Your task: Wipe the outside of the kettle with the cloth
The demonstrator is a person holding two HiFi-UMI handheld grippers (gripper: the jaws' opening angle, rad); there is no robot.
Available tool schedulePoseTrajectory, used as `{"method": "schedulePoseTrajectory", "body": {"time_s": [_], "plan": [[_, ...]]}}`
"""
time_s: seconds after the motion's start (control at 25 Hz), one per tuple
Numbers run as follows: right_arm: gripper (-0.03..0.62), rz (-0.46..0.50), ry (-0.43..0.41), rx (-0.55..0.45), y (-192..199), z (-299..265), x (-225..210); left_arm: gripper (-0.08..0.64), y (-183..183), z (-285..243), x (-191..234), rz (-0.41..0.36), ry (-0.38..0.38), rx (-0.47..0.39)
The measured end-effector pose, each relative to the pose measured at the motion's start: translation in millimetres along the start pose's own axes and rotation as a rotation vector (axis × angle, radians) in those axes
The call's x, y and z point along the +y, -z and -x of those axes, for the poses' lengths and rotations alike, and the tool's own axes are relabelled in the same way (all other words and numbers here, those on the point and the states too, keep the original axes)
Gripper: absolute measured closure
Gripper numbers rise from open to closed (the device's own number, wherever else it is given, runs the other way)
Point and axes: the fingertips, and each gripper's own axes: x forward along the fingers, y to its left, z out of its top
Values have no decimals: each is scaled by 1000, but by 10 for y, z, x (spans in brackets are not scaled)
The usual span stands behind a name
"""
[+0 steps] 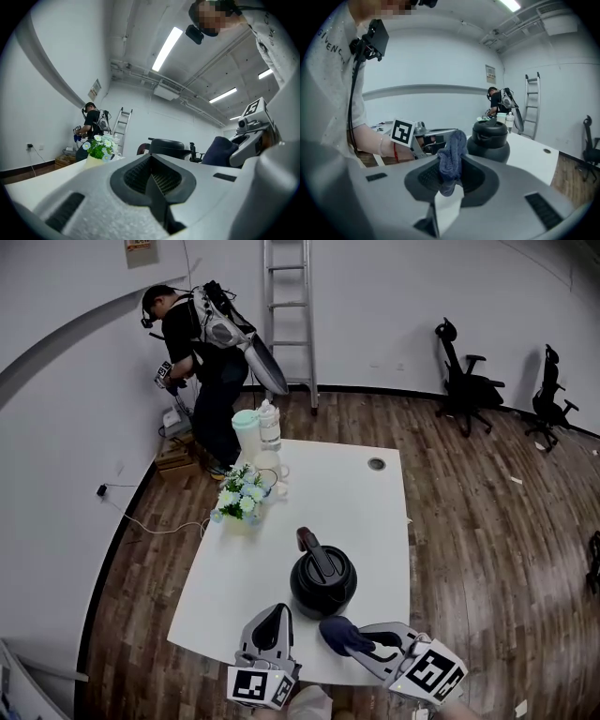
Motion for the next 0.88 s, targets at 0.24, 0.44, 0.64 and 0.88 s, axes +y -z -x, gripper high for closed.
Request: {"method": "schedulePoseTrajectory", "body": {"time_s": [0.24, 0.44, 0.64, 0.88], "plan": [[529, -24, 42, 19, 75, -103, -81, 552, 25, -14, -72, -9, 14, 12], [529, -28, 71, 46, 154, -204, -142, 552, 68, -19, -145, -24, 31, 27], [529, -43, 69, 84, 253, -300, -142, 552, 108, -10, -218, -19, 45, 37], [529, -36, 64, 79, 273, -316, -128, 552, 135, 16, -262, -18, 47, 50]]}}
